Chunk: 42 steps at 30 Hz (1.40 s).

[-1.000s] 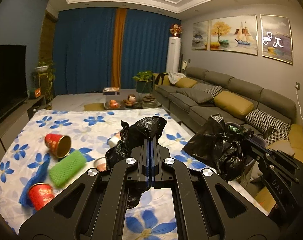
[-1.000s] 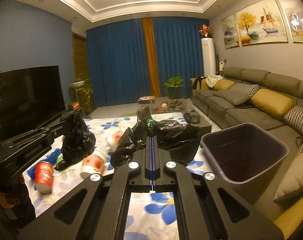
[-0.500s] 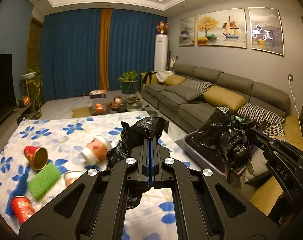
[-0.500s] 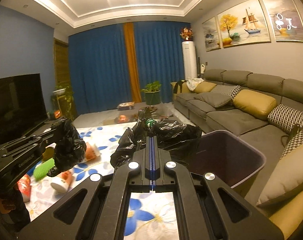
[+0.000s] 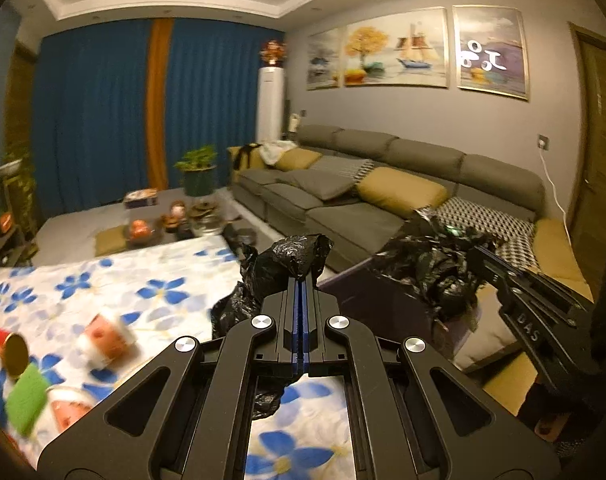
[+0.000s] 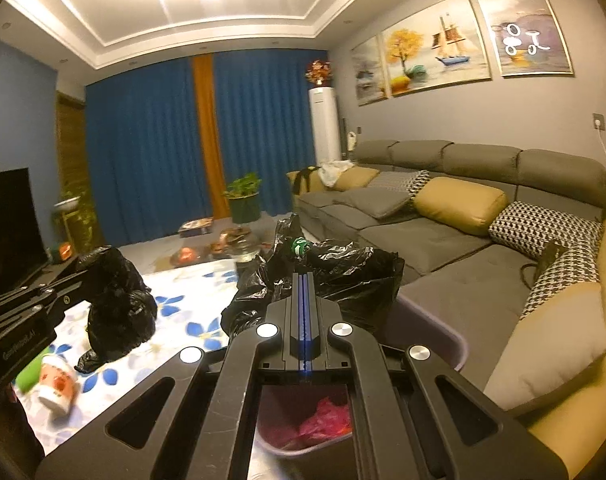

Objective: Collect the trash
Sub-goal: 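Carry both black bags to the grey bin and open both tools over it, then move both open tools back to the trash on the bed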

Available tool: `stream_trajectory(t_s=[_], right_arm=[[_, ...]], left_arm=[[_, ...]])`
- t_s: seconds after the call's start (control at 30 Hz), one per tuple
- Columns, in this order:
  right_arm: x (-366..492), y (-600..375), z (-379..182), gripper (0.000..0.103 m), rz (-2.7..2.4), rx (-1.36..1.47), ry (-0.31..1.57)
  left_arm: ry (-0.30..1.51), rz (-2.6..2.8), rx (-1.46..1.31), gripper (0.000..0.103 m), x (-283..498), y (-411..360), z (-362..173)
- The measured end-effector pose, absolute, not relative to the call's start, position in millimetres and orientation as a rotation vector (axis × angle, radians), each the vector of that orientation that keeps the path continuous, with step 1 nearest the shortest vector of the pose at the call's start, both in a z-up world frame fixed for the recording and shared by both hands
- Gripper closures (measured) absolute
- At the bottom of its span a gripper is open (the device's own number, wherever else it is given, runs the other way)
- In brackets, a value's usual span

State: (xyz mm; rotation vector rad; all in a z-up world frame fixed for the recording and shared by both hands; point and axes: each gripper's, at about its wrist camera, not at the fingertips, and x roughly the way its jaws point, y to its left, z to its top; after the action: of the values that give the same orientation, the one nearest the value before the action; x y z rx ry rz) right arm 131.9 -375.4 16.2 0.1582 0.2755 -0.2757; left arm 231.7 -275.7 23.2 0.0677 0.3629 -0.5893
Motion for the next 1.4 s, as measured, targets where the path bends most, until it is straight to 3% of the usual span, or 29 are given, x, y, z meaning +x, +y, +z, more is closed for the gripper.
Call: stream_trajectory(t_s=[0.5,1.27,1.3,1.33,1.37,1.4], right_arm=[[148,-415,6,0.102,-0.34,0.195,0.288],[170,-432,2,0.102,-0.34,0.216,0.315],[170,-433,2,0.102,-0.342,0.217,0.315],[170,-433,3,0.102,-0.349,0.218,0.314],[169,-434,4,0.102,-0.353,0.222,0.314],[168,-435,4,0.101,-0.356,0.227,0.314]], left_arm=[[0.379,-0.734,0.063,0.103,254,-344,7],[0.455,-0.811,0.056,0.101,285,-371,-14],[0.46,-0.808,0.066,0.099,285,-371,-15],[0.46,-0.789,0.076,0.088,285,-371,-15],[0.46,-0.778,0.077,0.065,286,-370,-15],[0.457,-0.76,0.06,0.05,287,-365,-15]])
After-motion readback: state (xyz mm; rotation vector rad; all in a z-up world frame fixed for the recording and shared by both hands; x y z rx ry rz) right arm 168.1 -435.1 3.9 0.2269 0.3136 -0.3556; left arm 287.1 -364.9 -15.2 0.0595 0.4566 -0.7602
